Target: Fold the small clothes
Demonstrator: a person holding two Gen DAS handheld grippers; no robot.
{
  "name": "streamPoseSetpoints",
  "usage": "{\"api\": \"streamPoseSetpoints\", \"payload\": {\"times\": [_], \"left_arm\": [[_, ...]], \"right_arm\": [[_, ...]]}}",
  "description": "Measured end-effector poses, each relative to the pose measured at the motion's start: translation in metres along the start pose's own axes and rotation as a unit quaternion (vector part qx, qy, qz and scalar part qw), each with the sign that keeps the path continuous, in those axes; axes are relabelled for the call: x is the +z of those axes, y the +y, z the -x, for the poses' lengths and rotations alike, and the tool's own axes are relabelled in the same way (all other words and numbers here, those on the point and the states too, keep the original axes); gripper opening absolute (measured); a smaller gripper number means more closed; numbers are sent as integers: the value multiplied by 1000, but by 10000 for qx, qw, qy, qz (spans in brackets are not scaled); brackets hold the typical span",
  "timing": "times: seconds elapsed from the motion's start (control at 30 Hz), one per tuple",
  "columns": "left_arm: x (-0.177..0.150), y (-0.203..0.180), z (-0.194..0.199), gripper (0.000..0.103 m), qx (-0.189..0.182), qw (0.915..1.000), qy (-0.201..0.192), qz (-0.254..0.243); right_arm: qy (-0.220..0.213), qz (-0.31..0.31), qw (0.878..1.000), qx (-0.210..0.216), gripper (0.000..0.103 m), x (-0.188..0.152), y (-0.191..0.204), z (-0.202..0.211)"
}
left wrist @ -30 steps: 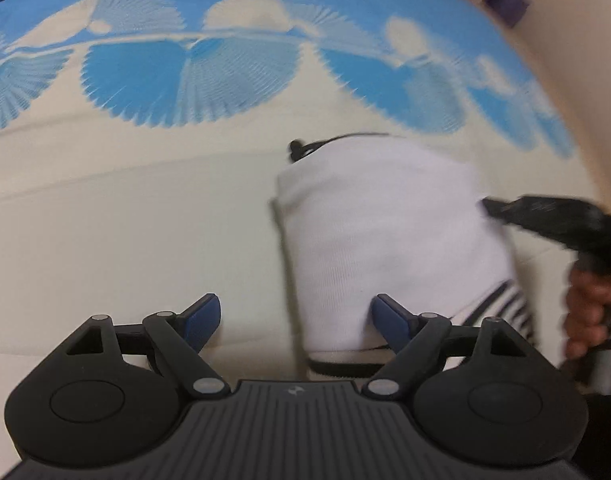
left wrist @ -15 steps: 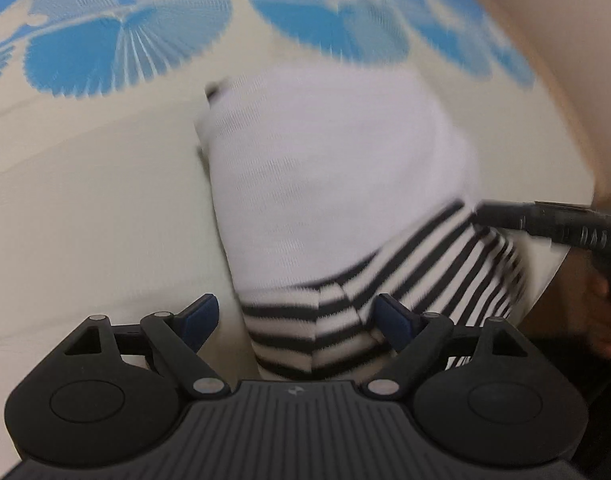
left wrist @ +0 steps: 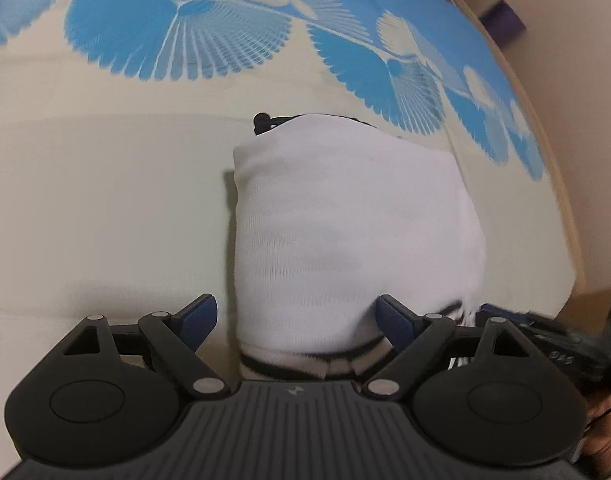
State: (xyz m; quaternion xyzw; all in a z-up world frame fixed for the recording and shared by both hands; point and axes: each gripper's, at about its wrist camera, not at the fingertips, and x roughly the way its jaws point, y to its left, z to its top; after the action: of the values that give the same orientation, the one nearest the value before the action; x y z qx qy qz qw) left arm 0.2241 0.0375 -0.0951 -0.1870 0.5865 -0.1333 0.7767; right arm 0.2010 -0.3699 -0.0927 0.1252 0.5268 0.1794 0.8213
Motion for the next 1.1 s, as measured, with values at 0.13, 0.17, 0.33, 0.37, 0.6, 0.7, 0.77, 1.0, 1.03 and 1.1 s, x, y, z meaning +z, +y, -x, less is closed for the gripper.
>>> {"api": "streamPoseSetpoints", "payload": {"times": [0.13, 0.17, 0.33, 0.37, 0.6, 0.7, 0.77, 1.0, 1.03, 1.1], "left_arm": [[5, 10, -17, 91, -316, 9984, 33, 461], [5, 10, -21, 91, -382, 9979, 27, 521], [11, 7, -34, 80, -365, 9968, -176, 683], [12, 2, -31, 68, -318, 9976, -270, 550], [29, -37, 27, 42, -219, 9870, -1334, -864], [44, -30, 48, 42, -84, 9789, -1769, -1017], [56, -18, 59, 42, 19, 9746, -1968, -1065], [82, 49, 90, 60, 832, 9636, -2490, -504], [83, 55, 93, 60, 879, 9651, -2426, -454], [80, 66, 94, 60, 922, 9723, -2110, -397]], "right_arm": [[49, -263, 9994, -240, 38, 11, -7, -21], [108, -302, 9991, -278, 39, 12, -8, -28], [245, -214, 9989, -340, 36, 17, -2, -44], [233, -206, 9990, -325, 25, 17, -1, -44], [12, -272, 9995, -158, 5, 26, 9, -41], [-297, -341, 9990, 21, 4, 38, 19, -40], [-520, -355, 9979, 142, 4, 50, 30, -43], [-1136, -447, 9920, 329, 4, 91, 73, -69], [-1141, -397, 9923, 259, 3, 95, 79, -75], [-983, -323, 9946, 115, 4, 99, 90, -91]]}}
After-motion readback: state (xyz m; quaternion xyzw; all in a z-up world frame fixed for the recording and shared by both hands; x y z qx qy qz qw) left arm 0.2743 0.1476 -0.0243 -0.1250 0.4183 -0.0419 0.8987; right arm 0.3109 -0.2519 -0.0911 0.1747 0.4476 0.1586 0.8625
